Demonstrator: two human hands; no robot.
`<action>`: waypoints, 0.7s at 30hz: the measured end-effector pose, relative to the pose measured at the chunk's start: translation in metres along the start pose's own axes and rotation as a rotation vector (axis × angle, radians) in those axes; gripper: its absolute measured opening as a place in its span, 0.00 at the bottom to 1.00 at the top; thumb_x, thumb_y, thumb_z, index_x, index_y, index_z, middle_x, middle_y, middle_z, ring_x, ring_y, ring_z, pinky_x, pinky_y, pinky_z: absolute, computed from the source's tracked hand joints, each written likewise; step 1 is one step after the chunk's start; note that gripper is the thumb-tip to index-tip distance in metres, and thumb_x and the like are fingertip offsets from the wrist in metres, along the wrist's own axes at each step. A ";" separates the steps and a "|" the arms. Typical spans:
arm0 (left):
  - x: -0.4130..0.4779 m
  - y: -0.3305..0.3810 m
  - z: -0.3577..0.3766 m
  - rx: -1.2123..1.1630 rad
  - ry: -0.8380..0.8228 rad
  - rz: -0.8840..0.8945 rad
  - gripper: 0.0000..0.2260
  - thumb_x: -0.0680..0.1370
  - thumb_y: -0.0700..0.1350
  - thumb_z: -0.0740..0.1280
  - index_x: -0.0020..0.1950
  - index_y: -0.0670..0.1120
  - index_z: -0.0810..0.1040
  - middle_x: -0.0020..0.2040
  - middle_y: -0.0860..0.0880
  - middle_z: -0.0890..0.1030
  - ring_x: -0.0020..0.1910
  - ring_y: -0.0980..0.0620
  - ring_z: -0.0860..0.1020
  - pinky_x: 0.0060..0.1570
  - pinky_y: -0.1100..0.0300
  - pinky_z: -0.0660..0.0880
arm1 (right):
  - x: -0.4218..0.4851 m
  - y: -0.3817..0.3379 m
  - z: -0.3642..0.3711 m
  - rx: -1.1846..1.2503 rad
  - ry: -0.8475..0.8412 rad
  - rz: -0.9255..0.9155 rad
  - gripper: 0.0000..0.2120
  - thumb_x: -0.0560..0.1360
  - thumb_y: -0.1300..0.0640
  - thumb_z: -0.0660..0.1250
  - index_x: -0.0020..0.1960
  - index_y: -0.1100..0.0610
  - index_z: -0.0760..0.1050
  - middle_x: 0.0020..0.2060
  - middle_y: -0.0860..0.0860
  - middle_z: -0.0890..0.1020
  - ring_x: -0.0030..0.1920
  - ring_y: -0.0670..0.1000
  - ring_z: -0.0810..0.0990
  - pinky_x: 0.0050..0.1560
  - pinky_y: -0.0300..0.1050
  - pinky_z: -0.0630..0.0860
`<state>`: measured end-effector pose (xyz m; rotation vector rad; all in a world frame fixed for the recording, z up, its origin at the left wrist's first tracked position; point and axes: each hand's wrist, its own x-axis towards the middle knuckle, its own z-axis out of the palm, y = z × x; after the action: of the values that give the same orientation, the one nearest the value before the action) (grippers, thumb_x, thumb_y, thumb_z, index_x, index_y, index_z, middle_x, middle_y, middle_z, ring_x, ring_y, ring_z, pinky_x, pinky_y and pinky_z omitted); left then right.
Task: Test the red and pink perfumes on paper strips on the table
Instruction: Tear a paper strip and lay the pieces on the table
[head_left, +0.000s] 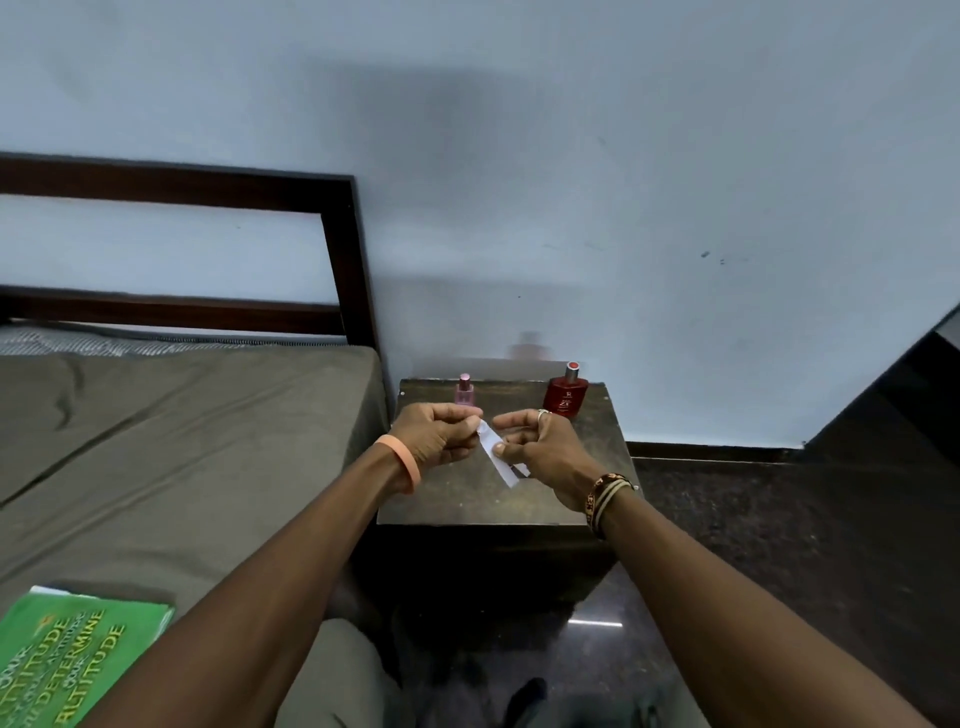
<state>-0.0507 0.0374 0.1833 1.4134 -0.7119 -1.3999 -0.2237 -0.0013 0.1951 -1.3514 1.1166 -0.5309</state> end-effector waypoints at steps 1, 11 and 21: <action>-0.006 0.001 0.003 -0.009 -0.014 -0.002 0.08 0.76 0.40 0.69 0.54 0.40 0.80 0.44 0.43 0.82 0.37 0.53 0.80 0.35 0.63 0.79 | -0.006 -0.001 -0.001 0.004 0.001 -0.007 0.13 0.72 0.71 0.71 0.53 0.58 0.79 0.35 0.52 0.81 0.35 0.47 0.80 0.35 0.41 0.78; -0.044 0.014 0.019 -0.012 -0.018 0.027 0.02 0.76 0.38 0.68 0.45 0.41 0.80 0.32 0.46 0.81 0.29 0.55 0.79 0.35 0.62 0.80 | -0.042 -0.011 -0.011 0.033 0.039 -0.039 0.15 0.71 0.68 0.74 0.56 0.59 0.78 0.42 0.56 0.83 0.40 0.50 0.82 0.37 0.43 0.78; -0.051 0.018 0.025 -0.084 0.169 0.139 0.04 0.77 0.39 0.67 0.43 0.41 0.78 0.32 0.45 0.82 0.27 0.55 0.80 0.33 0.61 0.80 | -0.056 -0.007 -0.007 0.252 0.195 -0.109 0.27 0.70 0.74 0.73 0.64 0.62 0.67 0.48 0.62 0.79 0.34 0.53 0.84 0.31 0.40 0.79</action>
<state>-0.0792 0.0714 0.2231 1.3709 -0.6230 -1.1746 -0.2517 0.0411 0.2204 -1.1619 1.0951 -0.8694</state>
